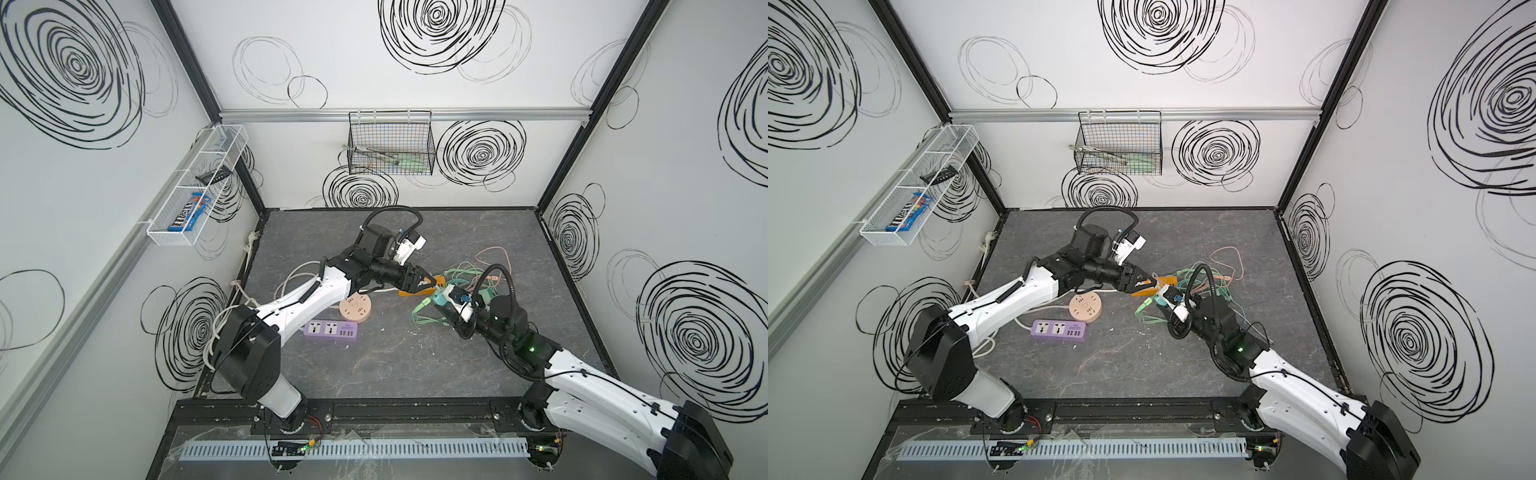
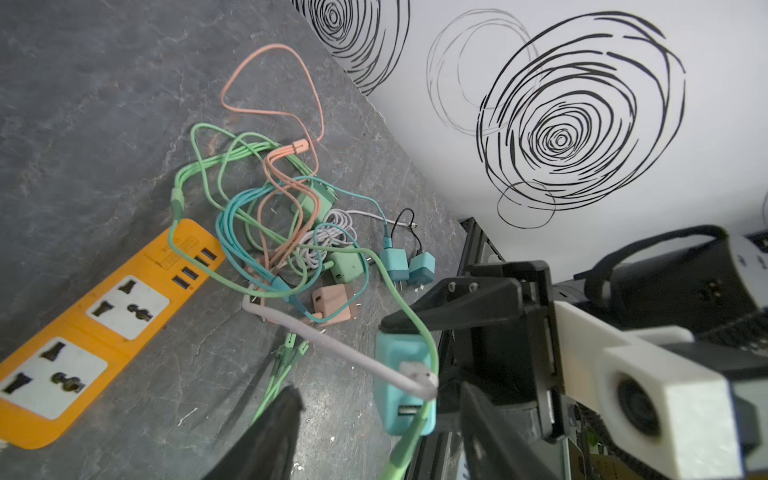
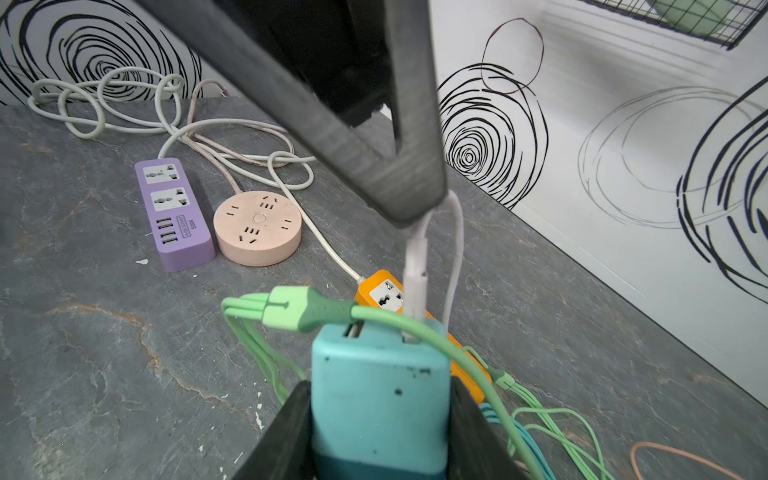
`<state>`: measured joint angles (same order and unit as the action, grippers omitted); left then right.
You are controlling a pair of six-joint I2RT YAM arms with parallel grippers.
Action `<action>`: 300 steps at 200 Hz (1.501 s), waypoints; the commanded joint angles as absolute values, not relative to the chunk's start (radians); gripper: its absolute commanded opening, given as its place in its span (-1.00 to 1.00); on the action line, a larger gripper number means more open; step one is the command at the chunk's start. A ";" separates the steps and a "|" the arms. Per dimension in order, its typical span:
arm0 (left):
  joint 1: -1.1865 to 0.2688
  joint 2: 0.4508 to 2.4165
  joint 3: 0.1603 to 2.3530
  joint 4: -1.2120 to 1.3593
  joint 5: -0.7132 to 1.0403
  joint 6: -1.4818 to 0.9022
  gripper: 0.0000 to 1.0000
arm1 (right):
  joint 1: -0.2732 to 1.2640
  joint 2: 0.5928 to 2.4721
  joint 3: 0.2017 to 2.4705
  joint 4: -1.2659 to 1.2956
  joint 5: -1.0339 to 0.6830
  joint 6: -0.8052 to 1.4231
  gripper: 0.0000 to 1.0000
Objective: Insert the plug
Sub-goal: 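Carry the teal charger toward the yellow strip while the left gripper holds above it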
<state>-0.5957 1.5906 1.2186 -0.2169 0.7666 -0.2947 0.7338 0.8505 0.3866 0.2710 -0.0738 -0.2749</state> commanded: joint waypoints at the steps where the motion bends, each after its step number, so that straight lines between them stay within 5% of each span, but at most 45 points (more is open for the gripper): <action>1: -0.604 1.613 1.254 -0.221 0.759 -0.285 0.15 | 0.744 0.850 0.381 0.390 -0.106 -0.302 -0.61; 64: -0.605 1.640 1.249 -0.323 0.505 -0.264 0.08 | 0.754 0.867 0.366 0.437 -0.030 -0.301 -0.61; 101: -0.615 1.666 1.249 -0.369 0.509 -0.241 0.11 | 0.756 0.859 0.358 0.443 -0.026 -0.304 -0.61; 129: -0.622 1.652 1.243 -0.374 0.523 -0.224 0.22 | 0.756 0.869 0.357 0.447 -0.015 -0.307 -0.61; 158: -0.554 1.606 1.204 -0.336 0.517 -0.271 0.55 | 0.756 0.873 0.355 0.446 -0.013 -0.313 -0.61; 223: -0.565 1.506 1.102 -0.255 0.628 -0.202 0.76 | 0.758 0.882 0.349 0.446 0.003 -0.313 -0.62; 274: -0.642 1.529 1.086 -0.221 0.584 -0.166 0.70 | 0.761 0.872 0.348 0.438 0.007 -0.307 -0.62; 300: -0.656 1.569 1.109 -0.227 0.549 -0.170 0.26 | 0.760 0.851 0.355 0.407 0.047 -0.276 -0.64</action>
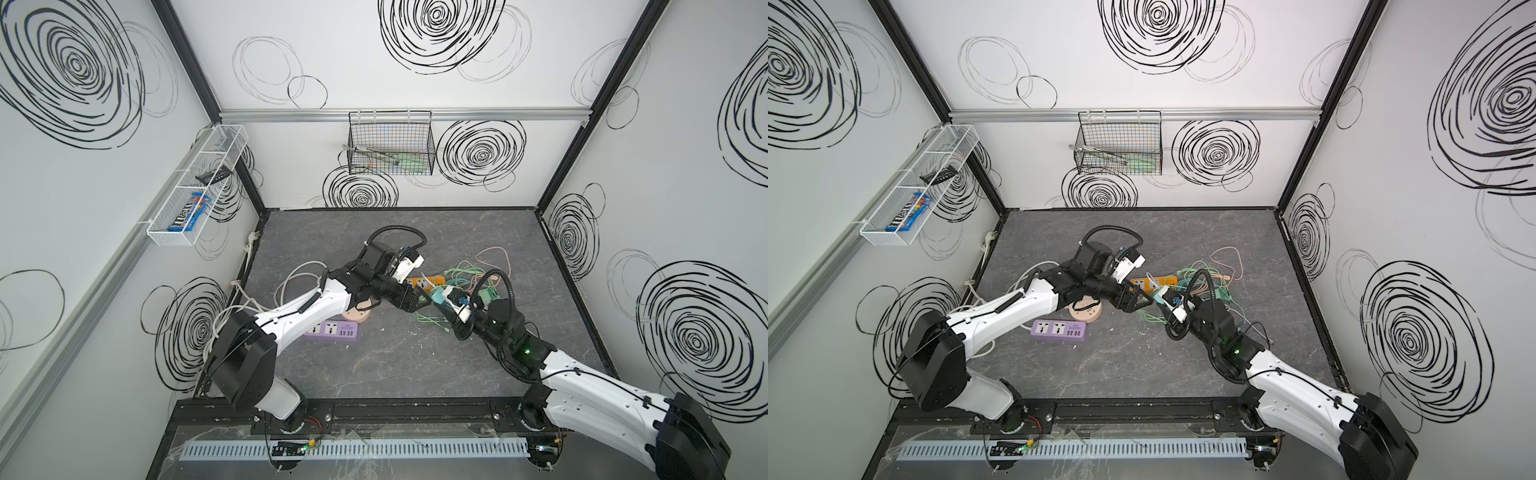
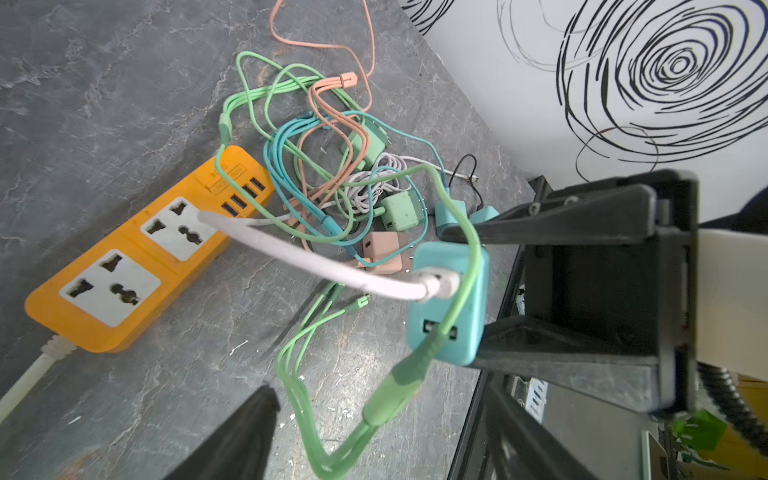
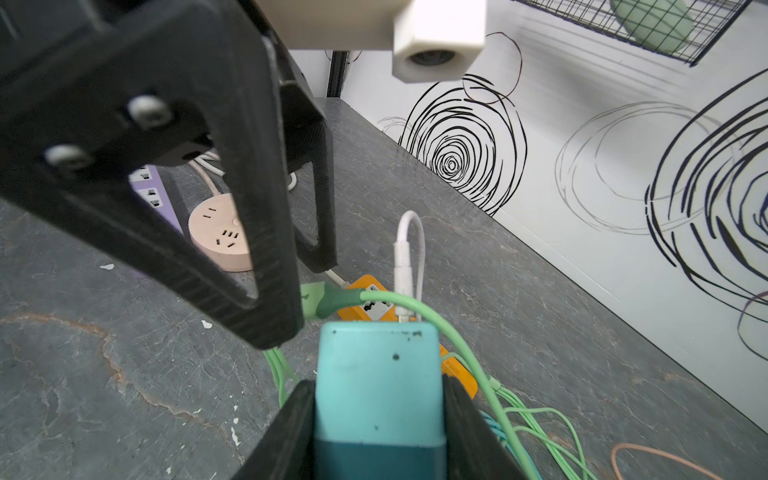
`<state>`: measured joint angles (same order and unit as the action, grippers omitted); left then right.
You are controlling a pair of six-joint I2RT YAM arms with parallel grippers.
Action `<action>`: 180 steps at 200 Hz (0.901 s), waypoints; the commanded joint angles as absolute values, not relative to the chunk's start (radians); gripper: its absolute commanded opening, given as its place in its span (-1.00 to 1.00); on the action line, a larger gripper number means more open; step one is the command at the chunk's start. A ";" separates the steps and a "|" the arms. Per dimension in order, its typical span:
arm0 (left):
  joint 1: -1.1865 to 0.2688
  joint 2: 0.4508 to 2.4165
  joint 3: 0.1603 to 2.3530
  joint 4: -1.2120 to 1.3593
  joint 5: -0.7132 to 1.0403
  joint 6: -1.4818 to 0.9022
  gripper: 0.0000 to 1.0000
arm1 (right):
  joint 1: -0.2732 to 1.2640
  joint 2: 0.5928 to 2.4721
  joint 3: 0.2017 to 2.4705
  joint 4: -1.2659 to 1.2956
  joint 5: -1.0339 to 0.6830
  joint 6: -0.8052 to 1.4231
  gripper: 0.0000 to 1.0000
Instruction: Insert the plug
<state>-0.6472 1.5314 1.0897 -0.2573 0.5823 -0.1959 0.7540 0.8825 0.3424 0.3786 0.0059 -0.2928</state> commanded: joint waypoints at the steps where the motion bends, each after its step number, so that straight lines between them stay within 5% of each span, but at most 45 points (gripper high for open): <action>1: -0.656 1.570 1.110 -0.227 0.546 -0.170 0.23 | 0.760 0.850 0.355 0.405 0.049 -0.274 -0.64; 57: -0.648 1.572 1.200 -0.145 0.542 -0.261 -1.00 | 0.749 0.793 0.369 0.241 0.313 -0.108 -0.66; 83: -0.687 1.627 1.333 -0.161 0.496 -0.266 -1.00 | 0.677 0.769 0.376 0.174 0.414 0.014 -0.67; 109: -0.722 1.734 1.524 -0.195 0.375 -0.299 -1.00 | 0.493 0.717 0.404 0.091 0.326 0.125 -0.67; 180: -0.798 2.253 2.275 -0.428 0.209 -0.422 -1.00 | 0.075 0.556 0.573 0.083 0.326 0.142 -0.66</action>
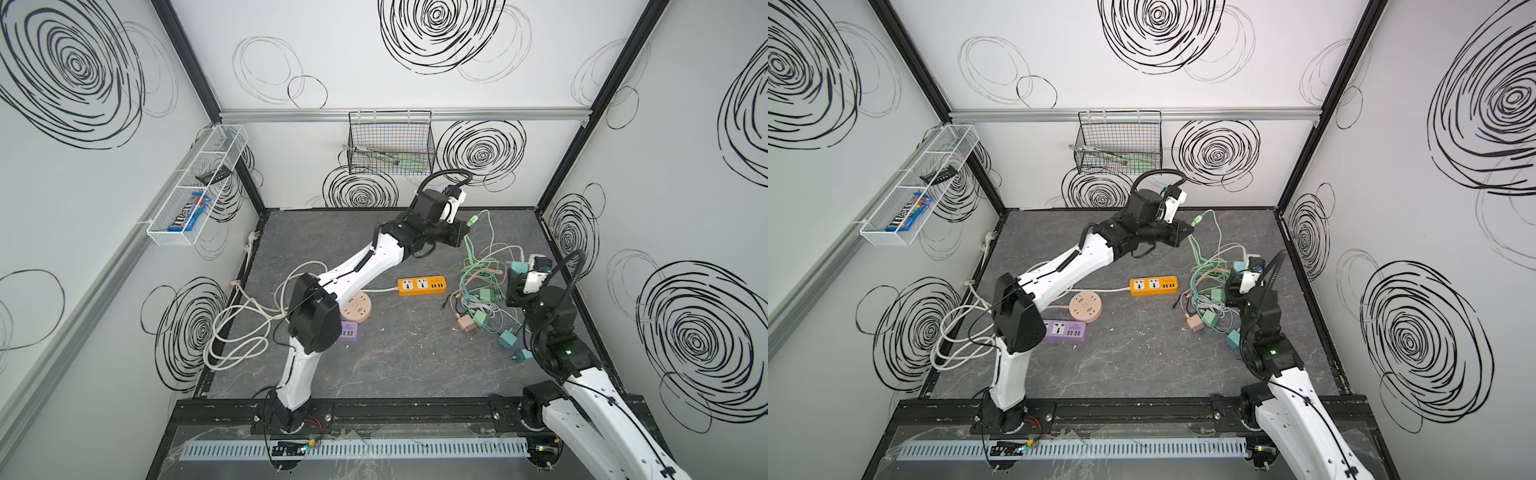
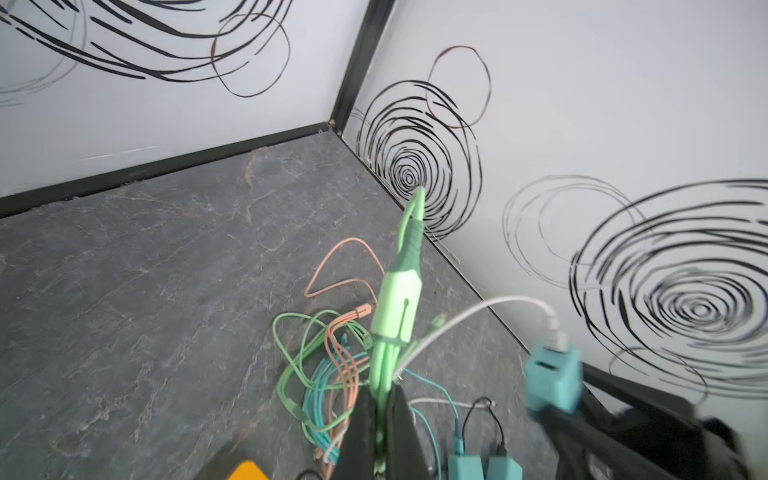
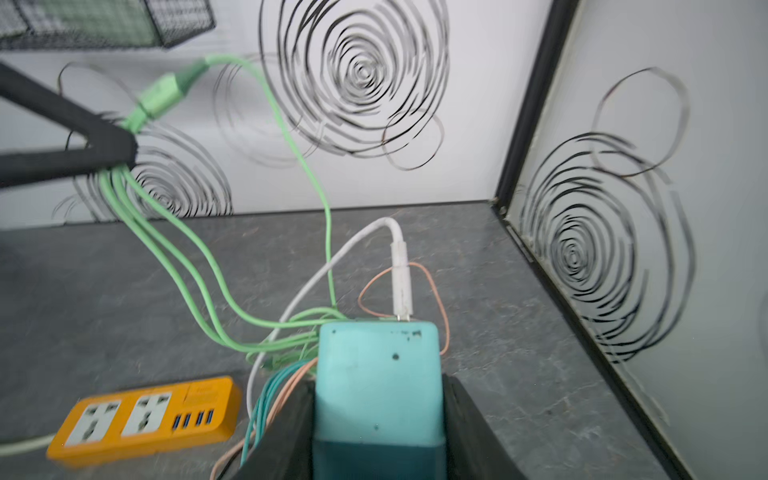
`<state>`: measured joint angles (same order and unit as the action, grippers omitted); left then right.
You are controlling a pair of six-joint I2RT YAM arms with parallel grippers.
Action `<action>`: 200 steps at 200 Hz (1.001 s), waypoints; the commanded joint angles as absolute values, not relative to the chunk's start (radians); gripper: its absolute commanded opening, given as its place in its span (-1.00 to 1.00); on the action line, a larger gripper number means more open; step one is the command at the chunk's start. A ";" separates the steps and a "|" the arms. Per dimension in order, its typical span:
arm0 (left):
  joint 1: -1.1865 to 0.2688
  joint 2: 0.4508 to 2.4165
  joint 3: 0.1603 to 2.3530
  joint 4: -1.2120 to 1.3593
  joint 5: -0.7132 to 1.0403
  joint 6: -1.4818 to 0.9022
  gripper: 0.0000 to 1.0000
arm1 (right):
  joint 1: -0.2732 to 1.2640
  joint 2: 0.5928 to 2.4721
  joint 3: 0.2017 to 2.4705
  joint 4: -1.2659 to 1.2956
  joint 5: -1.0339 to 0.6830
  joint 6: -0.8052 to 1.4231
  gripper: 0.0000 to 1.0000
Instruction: Insert the plug
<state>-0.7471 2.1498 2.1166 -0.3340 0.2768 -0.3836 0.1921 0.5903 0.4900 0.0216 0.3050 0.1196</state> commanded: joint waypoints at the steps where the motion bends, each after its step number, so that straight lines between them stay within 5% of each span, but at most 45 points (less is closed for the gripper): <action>1: -0.799 2.258 2.278 -0.429 0.208 -0.423 -1.00 | 0.067 0.557 0.577 0.086 0.324 0.142 -0.66; 52: -0.826 2.334 2.228 -0.414 0.145 -0.452 -1.00 | -0.163 0.704 0.744 0.272 0.134 0.171 -0.65; 153: -0.946 2.525 2.205 -0.429 0.207 -0.392 -1.00 | -0.173 1.123 1.473 0.409 -0.035 0.045 -0.66; 172: -0.946 2.517 2.195 -0.427 0.231 -0.375 -0.95 | -0.173 1.123 1.483 0.389 -0.083 0.050 -0.65; 200: -0.942 2.444 2.127 -0.387 0.281 -0.349 -0.54 | -0.174 1.100 1.395 0.400 -0.132 0.046 -0.64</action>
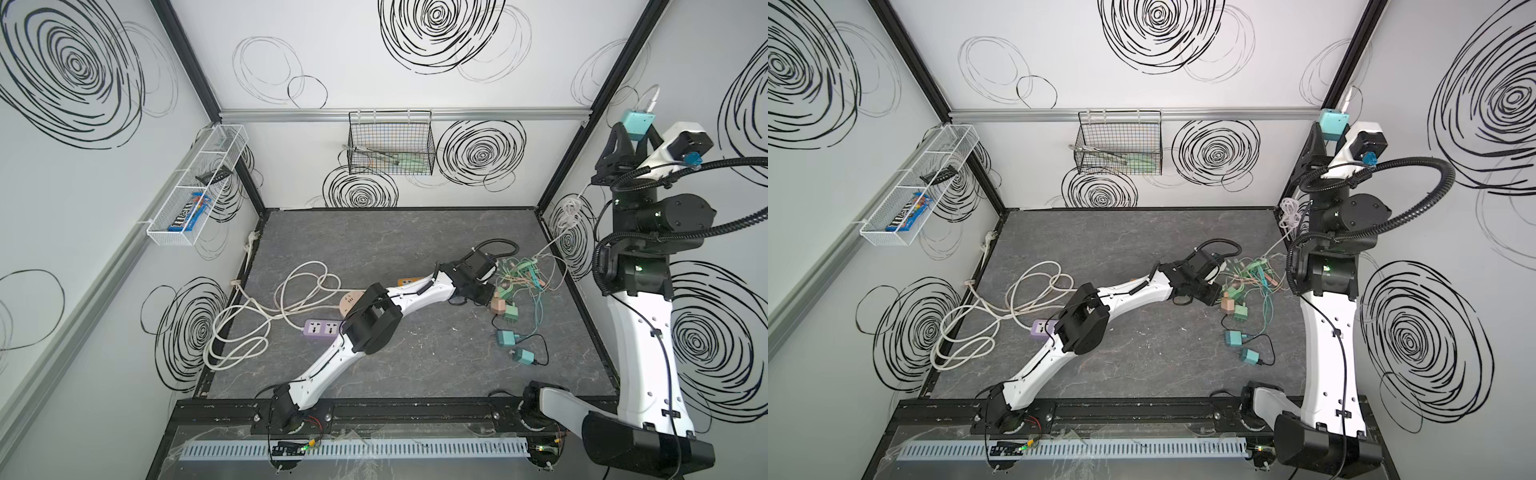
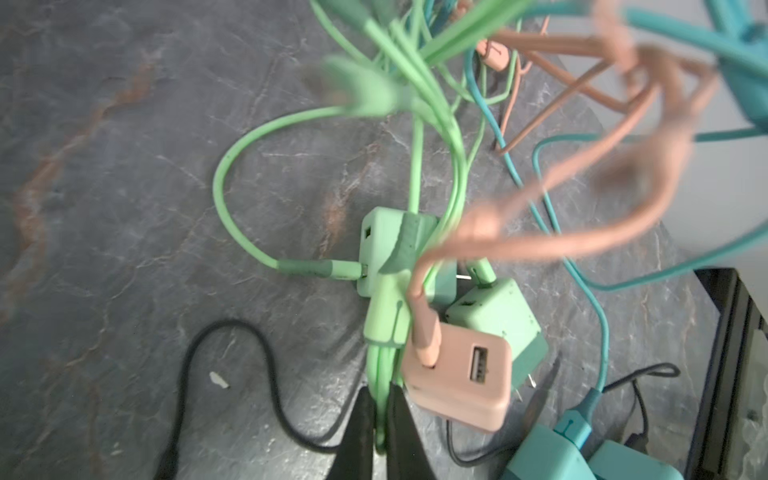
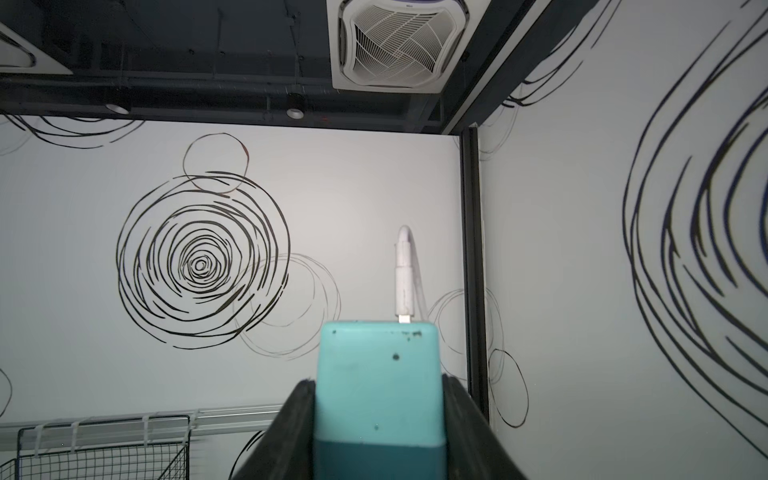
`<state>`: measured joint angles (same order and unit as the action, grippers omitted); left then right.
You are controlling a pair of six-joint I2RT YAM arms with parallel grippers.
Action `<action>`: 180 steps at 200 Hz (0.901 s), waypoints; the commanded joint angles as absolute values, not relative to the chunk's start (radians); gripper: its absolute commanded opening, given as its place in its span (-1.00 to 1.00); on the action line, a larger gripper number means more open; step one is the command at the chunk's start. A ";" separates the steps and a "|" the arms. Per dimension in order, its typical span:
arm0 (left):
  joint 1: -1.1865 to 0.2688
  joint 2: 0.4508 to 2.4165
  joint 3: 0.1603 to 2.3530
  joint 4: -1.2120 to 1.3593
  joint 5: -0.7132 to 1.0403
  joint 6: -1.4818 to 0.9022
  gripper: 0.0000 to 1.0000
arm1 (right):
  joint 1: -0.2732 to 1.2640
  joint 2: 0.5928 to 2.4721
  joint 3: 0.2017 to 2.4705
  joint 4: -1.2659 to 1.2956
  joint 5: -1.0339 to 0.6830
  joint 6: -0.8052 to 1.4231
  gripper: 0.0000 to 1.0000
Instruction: Insert the plug
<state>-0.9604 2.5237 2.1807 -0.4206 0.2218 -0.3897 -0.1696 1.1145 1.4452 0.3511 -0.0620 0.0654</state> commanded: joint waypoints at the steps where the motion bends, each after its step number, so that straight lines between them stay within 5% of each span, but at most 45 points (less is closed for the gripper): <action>1: -0.942 2.441 2.123 -0.384 0.283 -0.348 -0.52 | -0.174 1.100 1.393 0.401 -0.133 0.046 -0.64; 64: -0.898 2.050 1.766 -0.189 0.371 -0.287 0.69 | -0.169 1.132 1.405 0.400 -0.232 0.023 -0.62; 85: -0.870 1.929 1.652 -0.134 0.376 -0.269 0.92 | -0.133 1.161 1.433 0.401 -0.294 0.007 -0.62; 180: -0.525 1.480 1.214 0.009 0.248 -0.487 0.92 | 0.388 1.466 1.700 0.363 -0.291 -0.245 -0.62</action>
<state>-0.6262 1.5951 1.2934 -0.0662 0.2943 -0.3836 0.2695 1.4105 1.6417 0.3248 -0.2676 -0.1650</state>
